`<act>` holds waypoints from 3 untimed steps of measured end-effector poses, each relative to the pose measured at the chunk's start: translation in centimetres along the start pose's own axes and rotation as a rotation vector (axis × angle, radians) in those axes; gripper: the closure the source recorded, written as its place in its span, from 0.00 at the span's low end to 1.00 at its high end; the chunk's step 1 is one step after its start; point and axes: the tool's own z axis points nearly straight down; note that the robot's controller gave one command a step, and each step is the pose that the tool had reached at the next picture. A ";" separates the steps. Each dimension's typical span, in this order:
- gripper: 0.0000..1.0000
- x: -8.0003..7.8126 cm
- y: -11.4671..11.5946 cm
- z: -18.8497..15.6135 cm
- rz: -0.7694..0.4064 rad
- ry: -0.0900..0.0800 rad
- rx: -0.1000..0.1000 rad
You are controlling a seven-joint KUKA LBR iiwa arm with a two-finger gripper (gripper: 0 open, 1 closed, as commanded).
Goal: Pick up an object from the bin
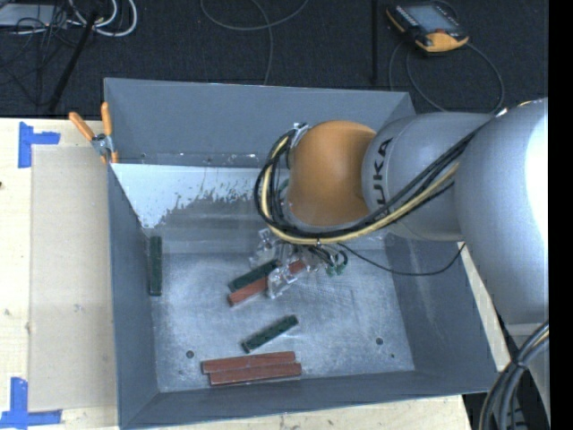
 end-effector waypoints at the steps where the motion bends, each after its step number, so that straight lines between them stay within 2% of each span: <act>1: 1.00 0.0 0.0 0.0 0.000 0.000 0.000; 2: 1.00 0.1 1.0 -17.1 0.015 0.007 -0.001; 3: 1.00 0.2 1.0 -16.9 0.015 0.011 -0.002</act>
Offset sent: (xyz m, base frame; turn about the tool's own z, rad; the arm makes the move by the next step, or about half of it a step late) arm -0.0091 0.0087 0.1682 0.0154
